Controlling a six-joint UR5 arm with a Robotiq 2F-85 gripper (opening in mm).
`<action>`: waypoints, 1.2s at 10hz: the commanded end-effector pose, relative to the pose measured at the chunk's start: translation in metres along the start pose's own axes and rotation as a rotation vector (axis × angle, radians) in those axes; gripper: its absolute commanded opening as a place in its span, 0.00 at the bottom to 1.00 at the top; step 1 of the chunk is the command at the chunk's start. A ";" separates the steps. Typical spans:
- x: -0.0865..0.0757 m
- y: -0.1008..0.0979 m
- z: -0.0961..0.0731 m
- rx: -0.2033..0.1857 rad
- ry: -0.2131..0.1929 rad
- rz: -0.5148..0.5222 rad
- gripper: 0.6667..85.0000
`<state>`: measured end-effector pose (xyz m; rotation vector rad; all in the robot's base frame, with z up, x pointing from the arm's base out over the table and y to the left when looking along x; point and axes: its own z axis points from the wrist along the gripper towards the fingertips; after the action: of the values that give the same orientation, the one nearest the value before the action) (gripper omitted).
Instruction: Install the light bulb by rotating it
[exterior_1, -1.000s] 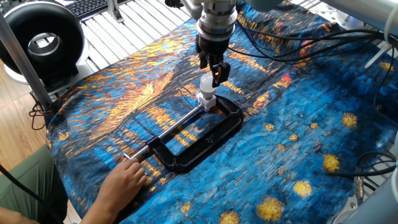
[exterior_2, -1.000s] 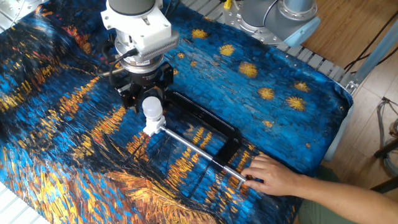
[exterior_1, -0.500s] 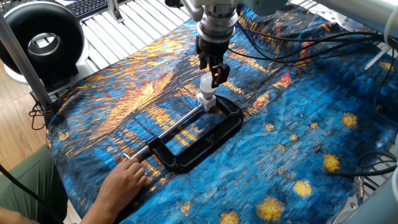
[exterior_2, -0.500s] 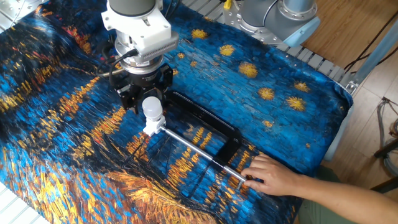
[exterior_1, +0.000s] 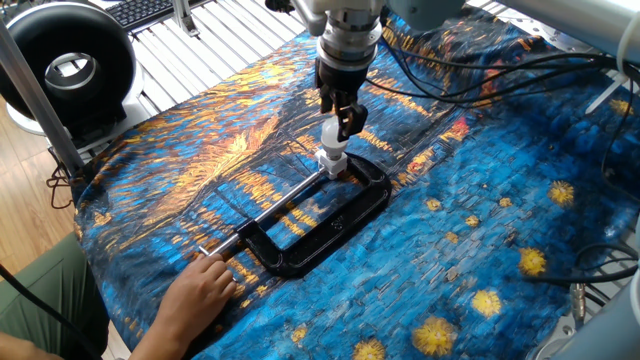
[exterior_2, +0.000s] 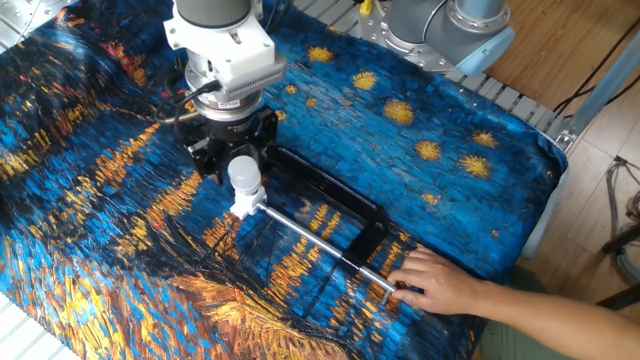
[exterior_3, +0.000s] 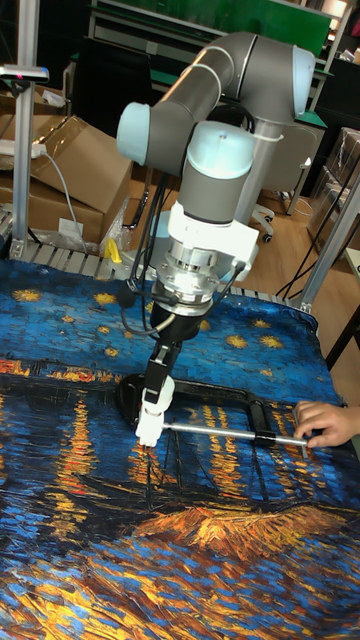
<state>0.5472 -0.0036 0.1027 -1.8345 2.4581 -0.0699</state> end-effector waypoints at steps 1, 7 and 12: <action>-0.003 0.000 0.000 0.000 -0.012 0.032 0.70; -0.006 0.011 0.002 -0.043 -0.022 0.091 0.69; -0.005 0.011 0.004 -0.044 -0.030 0.102 0.61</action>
<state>0.5383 0.0020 0.0976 -1.7361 2.5424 -0.0051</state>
